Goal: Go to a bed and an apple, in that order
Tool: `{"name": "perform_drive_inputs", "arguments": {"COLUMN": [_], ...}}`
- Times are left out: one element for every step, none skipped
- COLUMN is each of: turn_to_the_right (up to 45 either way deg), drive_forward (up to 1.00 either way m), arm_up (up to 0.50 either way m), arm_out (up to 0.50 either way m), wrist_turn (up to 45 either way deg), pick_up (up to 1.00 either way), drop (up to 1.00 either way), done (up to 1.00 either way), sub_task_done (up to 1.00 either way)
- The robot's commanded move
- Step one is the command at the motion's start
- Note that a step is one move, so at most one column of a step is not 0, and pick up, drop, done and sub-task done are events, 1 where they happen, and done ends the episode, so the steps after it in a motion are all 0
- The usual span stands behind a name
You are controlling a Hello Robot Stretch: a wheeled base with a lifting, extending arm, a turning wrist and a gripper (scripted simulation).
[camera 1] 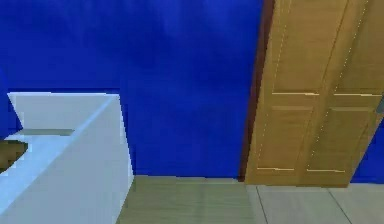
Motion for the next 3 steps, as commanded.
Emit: {"name": "perform_drive_inputs", "arguments": {"turn_to_the_right": [45.0,42.0,0.0], "drive_forward": [0.0,0.0,1.0], "arm_up": [0.0,0.0,0.0], "arm_out": [0.0,0.0,0.0], "wrist_turn": [0.0,0.0,0.0], "pick_up": [0.0,0.0,0.0], "drop": [0.0,0.0,0.0], "done": [0.0,0.0,0.0], "sub_task_done": [0.0,0.0,0.0]}}
